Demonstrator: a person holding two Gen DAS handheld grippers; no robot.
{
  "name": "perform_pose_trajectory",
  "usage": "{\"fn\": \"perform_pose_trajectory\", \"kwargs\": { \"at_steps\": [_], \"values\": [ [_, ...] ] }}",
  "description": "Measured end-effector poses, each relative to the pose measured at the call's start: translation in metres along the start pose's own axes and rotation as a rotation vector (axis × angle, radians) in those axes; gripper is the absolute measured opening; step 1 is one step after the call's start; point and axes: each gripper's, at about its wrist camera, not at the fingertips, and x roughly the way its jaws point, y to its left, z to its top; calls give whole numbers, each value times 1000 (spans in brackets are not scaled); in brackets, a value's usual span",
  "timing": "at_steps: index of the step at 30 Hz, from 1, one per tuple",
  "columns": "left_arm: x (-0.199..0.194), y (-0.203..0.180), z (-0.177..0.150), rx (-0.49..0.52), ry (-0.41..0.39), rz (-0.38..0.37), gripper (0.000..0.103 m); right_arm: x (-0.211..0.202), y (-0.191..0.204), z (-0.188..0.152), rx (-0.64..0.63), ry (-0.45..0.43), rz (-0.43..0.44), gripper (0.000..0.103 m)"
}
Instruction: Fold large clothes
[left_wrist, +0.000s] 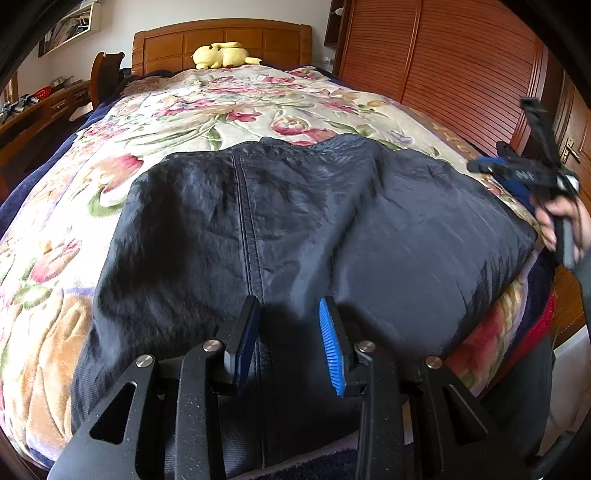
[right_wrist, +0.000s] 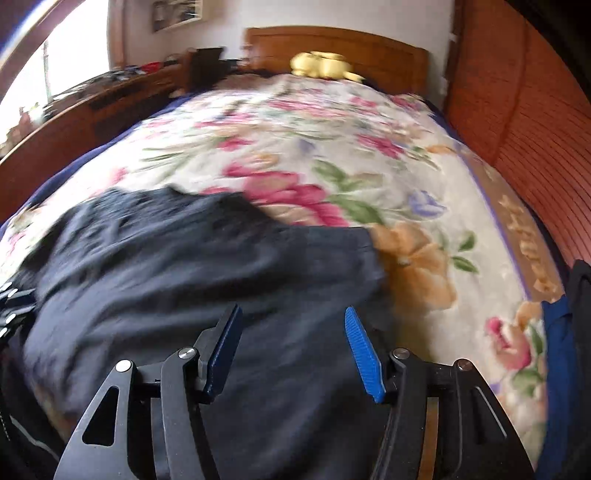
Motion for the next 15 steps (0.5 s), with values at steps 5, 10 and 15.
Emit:
{"fn": "perform_pose_trajectory", "kwargs": {
  "at_steps": [5,10,15],
  "values": [
    [0,0,0,3,3,2,35,-19,58,-24,-34,-16,121,60],
    [0,-1,-1,2,1,4,35,-21,93,-42,-62,-19,188,60],
    [2,0,-1,1,1,4,35,3,103,-58,-86,3,148,60]
  ]
}}
